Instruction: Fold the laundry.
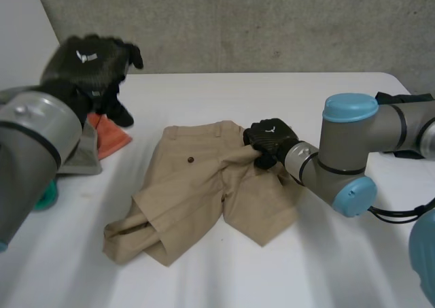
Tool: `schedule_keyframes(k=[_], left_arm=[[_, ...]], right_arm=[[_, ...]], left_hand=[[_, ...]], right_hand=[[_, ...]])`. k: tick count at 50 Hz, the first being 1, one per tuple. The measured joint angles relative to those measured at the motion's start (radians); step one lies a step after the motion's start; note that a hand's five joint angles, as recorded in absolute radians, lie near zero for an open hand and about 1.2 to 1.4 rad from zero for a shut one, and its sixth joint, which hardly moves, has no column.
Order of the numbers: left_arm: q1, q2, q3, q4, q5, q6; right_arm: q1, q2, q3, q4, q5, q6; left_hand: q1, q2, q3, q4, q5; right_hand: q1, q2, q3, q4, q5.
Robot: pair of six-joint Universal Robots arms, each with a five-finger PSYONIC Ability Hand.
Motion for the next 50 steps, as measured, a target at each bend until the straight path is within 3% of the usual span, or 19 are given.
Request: schedule_keyframes(k=[8,14,25,30,33,39,45,50], left_arm=[[0.001,-0.013,-0.18,-0.041,0.042,-0.052],[0.019,-0.095,-0.295,0.044,0.088,-0.068],[0.035,-0.274,-0.279,0.131,0.09,-0.063],[0.033,-0.349,-0.233,0.111,0.091,-0.059],[0.031,-0.356,-0.225,0.101,0.088,-0.058],[0.0,-0.293,-0.262,0.089,0.094,-0.056],[-0.051,-0.2,-0.331,0.08,0.096,-0.05],[-0.075,-0.136,-0.384,0.067,0.086,-0.033]], right_arm=[[-0.014,-0.115,0.124,0.044,0.001,-0.046],[-0.018,-0.209,0.246,0.048,0.0,-0.06],[-0.033,-0.35,0.412,0.045,-0.015,-0.046],[-0.04,-0.407,0.466,0.086,-0.023,-0.059],[-0.041,-0.424,0.474,0.154,-0.016,-0.091],[-0.045,-0.491,0.429,0.344,0.042,-0.266],[-0.004,-0.541,0.259,0.37,0.106,-0.354],[0.069,-0.475,0.048,0.353,0.112,-0.38]], left_hand=[[-0.073,-0.078,-0.08,-0.074,-0.078],[-0.074,-0.08,-0.084,-0.076,-0.083],[-0.052,-0.058,-0.058,-0.051,-0.045],[0.605,0.574,0.569,0.585,0.577],[0.695,0.702,0.696,0.715,0.695],[0.695,0.734,0.728,0.748,0.699],[0.695,0.734,0.728,0.749,0.699],[0.695,0.734,0.728,0.749,0.699]], right_hand=[[0.0,0.0,0.0,0.0,0.0],[0.0,0.0,0.0,0.0,0.0],[0.0,0.0,0.0,0.0,0.0],[-0.006,-0.045,-0.049,-0.052,-0.045],[-0.171,-0.224,-0.223,-0.226,-0.224],[-0.734,-0.775,-0.787,-0.79,-0.782],[-0.749,-0.804,-0.814,-0.819,-0.795],[-0.749,-0.804,-0.814,-0.819,-0.795]])
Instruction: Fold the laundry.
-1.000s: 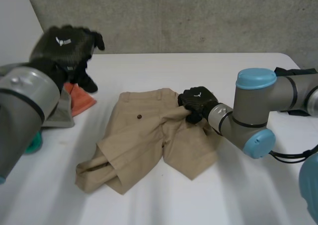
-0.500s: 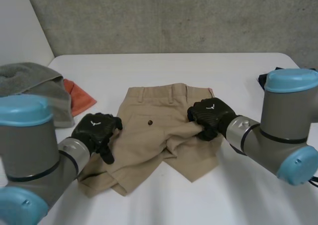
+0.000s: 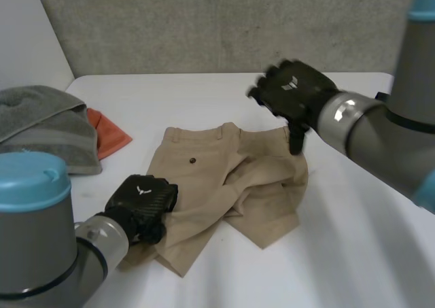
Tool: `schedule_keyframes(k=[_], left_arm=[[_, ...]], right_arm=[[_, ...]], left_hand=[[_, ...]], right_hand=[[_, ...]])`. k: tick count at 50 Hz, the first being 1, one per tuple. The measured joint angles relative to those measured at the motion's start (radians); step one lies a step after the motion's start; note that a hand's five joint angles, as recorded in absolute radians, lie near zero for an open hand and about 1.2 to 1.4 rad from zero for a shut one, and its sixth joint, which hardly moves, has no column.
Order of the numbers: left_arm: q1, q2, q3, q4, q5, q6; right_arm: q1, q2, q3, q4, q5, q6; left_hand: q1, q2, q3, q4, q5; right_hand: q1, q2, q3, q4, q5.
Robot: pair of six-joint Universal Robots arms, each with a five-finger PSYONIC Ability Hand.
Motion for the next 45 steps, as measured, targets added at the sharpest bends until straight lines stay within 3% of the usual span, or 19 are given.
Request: schedule_keyframes(k=[9,14,22,25,27,30,32,39,45], left_arm=[[-0.041,0.074,-0.032,-0.013,-0.01,0.018],[-0.066,0.1,-0.031,-0.013,-0.017,0.025],[-0.045,0.101,-0.025,0.001,-0.03,0.049],[-0.024,0.09,-0.022,0.012,-0.028,0.059],[-0.013,0.08,-0.017,0.018,-0.024,0.062],[-0.005,0.067,-0.009,0.026,-0.02,0.064],[0.0,0.053,0.002,0.037,-0.019,0.065],[0.027,0.015,0.075,0.11,-0.029,0.075],[0.069,-0.012,0.22,0.234,-0.042,0.084]], right_arm=[[0.117,0.278,-0.264,-0.05,-0.059,-0.231],[0.132,0.415,-0.313,-0.08,-0.103,-0.379],[0.104,0.546,-0.316,-0.091,-0.118,-0.486],[0.081,0.591,-0.322,-0.097,-0.114,-0.513],[0.07,0.611,-0.331,-0.106,-0.107,-0.523],[0.059,0.628,-0.344,-0.128,-0.097,-0.528],[0.051,0.631,-0.354,-0.154,-0.087,-0.528],[0.015,0.55,-0.354,-0.26,-0.025,-0.466],[-0.03,0.335,-0.253,-0.252,0.081,-0.347]], left_hand=[[0.0,-0.012,-0.009,-0.016,0.0],[-0.001,-0.03,-0.025,-0.04,0.0],[-0.001,-0.032,-0.029,-0.04,0.0],[0.0,-0.032,-0.029,-0.039,0.0],[0.0,-0.03,-0.027,-0.038,0.0],[0.0,-0.019,-0.017,-0.023,0.0],[0.0,-0.003,-0.001,-0.004,0.004],[0.0,0.001,0.003,0.001,0.004],[0.0,0.001,0.003,0.001,0.004]], right_hand=[[0.0,0.0,0.0,0.0,0.0],[0.0,0.0,0.0,0.0,0.0],[0.002,0.002,0.003,0.003,0.002],[0.158,0.166,0.173,0.172,0.161],[0.451,0.471,0.472,0.454,0.433],[0.759,0.841,0.833,0.833,0.814],[0.865,0.955,0.955,0.956,0.936],[0.879,0.964,0.981,0.99,0.956],[0.879,0.964,0.981,0.991,0.956]])
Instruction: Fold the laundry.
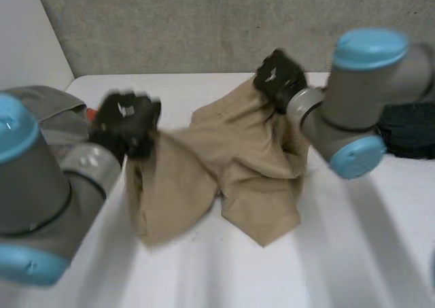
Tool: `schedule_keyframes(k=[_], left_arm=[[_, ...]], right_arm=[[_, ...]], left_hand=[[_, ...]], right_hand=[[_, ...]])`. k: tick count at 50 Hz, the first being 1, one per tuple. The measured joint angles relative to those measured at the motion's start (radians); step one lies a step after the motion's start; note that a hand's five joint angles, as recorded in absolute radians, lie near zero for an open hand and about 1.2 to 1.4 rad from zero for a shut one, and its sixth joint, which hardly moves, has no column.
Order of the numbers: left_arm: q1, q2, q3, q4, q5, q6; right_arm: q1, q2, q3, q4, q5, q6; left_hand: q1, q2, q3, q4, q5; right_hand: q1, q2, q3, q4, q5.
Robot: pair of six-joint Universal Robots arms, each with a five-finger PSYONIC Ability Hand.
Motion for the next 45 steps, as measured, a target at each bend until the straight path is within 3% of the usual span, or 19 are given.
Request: schedule_keyframes(k=[5,10,14,17,19,22,23,24,26,27,31,38,45], left_arm=[[0.006,-0.019,0.108,0.064,0.032,-0.005],[-0.01,-0.049,0.168,0.035,0.091,-0.006],[-0.018,-0.08,0.167,-0.035,0.123,0.0],[-0.019,-0.102,0.134,-0.102,0.13,0.014],[-0.019,-0.111,0.103,-0.144,0.126,0.027],[-0.018,-0.111,0.019,-0.225,0.104,0.061],[-0.018,-0.111,0.019,-0.225,0.104,0.061],[-0.019,-0.096,-0.021,-0.248,0.091,0.072],[-0.02,-0.076,-0.053,-0.26,0.081,0.078],[-0.022,-0.046,-0.08,-0.266,0.072,0.08],[-0.022,0.057,-0.123,-0.27,0.06,0.065],[0.019,0.188,-0.111,-0.277,0.061,-0.01],[0.079,0.185,-0.03,-0.332,0.065,-0.15]], right_arm=[[-0.014,-0.187,0.137,0.147,0.095,0.053],[-0.001,-0.348,0.28,0.371,0.145,0.169],[0.015,-0.42,0.378,0.497,0.096,0.286],[0.017,-0.43,0.455,0.535,0.011,0.346],[0.011,-0.418,0.493,0.54,-0.037,0.361],[-0.024,-0.371,0.526,0.525,-0.096,0.362],[-0.024,-0.371,0.526,0.525,-0.096,0.362],[-0.04,-0.357,0.519,0.513,-0.102,0.361],[-0.058,-0.344,0.498,0.492,-0.099,0.362],[-0.07,-0.342,0.472,0.471,-0.092,0.367],[-0.085,-0.377,0.397,0.419,-0.078,0.388],[-0.089,-0.422,0.302,0.383,-0.092,0.407],[-0.069,-0.367,0.171,0.376,-0.09,0.396]], left_hand=[[0.0,0.0,0.0,0.0,0.0],[0.0,0.0,0.001,0.0,0.0],[0.0,0.0,0.001,0.0,0.0],[0.0,0.0,0.001,0.0,0.0],[0.0,-0.005,-0.002,-0.005,0.0],[-0.089,-0.128,-0.126,-0.134,-0.084],[-0.089,-0.128,-0.126,-0.134,-0.084],[-0.232,-0.257,-0.254,-0.263,-0.214],[-0.312,-0.331,-0.317,-0.328,-0.279],[-0.571,-0.588,-0.582,-0.585,-0.537],[-0.794,-0.827,-0.825,-0.84,-0.793],[-0.799,-0.851,-0.847,-0.863,-0.82],[-0.799,-0.851,-0.847,-0.862,-0.82]], right_hand=[[0.0,0.0,0.0,0.0,0.0],[0.0,0.0,0.0,0.0,0.0],[0.0,0.0,0.008,0.0,0.0],[0.0,0.0,0.008,0.001,0.0],[0.0,-0.002,0.004,-0.001,-0.001],[-0.272,-0.341,-0.341,-0.352,-0.343],[-0.272,-0.341,-0.341,-0.352,-0.343],[-0.595,-0.684,-0.681,-0.697,-0.684],[-0.77,-0.858,-0.852,-0.866,-0.861],[-0.853,-0.935,-0.945,-0.955,-0.939],[-0.882,-0.965,-0.983,-0.991,-0.956],[-0.882,-0.965,-0.983,-0.991,-0.956],[-0.882,-0.965,-0.983,-0.991,-0.956]])
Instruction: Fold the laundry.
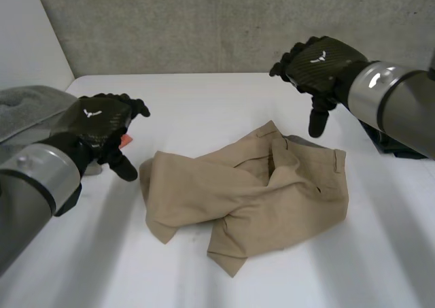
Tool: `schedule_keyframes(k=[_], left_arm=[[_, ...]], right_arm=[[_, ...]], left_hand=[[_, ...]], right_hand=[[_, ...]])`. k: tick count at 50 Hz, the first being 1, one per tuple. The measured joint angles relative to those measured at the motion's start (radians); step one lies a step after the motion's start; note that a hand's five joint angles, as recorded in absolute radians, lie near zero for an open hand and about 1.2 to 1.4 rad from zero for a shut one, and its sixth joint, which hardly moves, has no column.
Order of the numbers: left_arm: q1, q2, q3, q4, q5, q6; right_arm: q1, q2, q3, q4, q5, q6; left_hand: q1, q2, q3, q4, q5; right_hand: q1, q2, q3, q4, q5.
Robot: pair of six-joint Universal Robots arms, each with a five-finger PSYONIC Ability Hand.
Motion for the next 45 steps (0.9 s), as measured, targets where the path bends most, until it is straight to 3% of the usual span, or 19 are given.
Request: schedule_keyframes(k=[7,12,27,34,35,36,39,45], left_arm=[[0.015,-0.135,0.128,-0.117,-0.001,-0.133],[0.003,-0.269,0.212,-0.181,-0.015,-0.16],[-0.01,-0.586,0.388,-0.119,-0.041,-0.051],[-0.021,-0.688,0.459,-0.08,-0.017,0.027],[-0.026,-0.717,0.488,-0.075,-0.005,0.051],[-0.028,-0.729,0.503,-0.075,0.0,0.062],[-0.034,-0.754,0.557,-0.069,0.009,0.097],[-0.031,-0.72,0.761,0.035,-0.045,0.192]], right_arm=[[0.033,0.156,-0.122,-0.038,-0.017,-0.05],[0.045,0.284,-0.167,-0.067,-0.029,-0.106],[0.04,0.541,-0.208,-0.12,0.0,-0.225],[0.037,0.606,-0.223,-0.154,0.038,-0.269],[0.038,0.617,-0.231,-0.18,0.043,-0.276],[0.038,0.62,-0.235,-0.196,0.044,-0.278],[0.039,0.617,-0.25,-0.249,0.044,-0.278],[0.034,0.535,-0.295,-0.564,0.06,-0.238]], left_hand=[[0.0,0.0,0.0,0.0,0.0],[0.0,0.0,0.0,0.0,0.0],[0.029,0.042,0.039,0.045,0.041],[0.256,0.24,0.239,0.249,0.254],[0.684,0.661,0.642,0.655,0.656],[0.764,0.746,0.729,0.743,0.744],[0.806,0.835,0.826,0.843,0.828],[0.806,0.852,0.845,0.862,0.83]], right_hand=[[0.0,0.0,0.0,0.0,0.0],[0.0,0.0,0.0,0.0,0.0],[0.012,0.014,0.017,0.017,0.011],[0.371,0.409,0.414,0.394,0.366],[0.618,0.739,0.735,0.734,0.674],[0.725,0.849,0.851,0.85,0.775],[0.84,0.925,0.954,0.957,0.861],[0.844,0.933,0.983,0.99,0.872]])
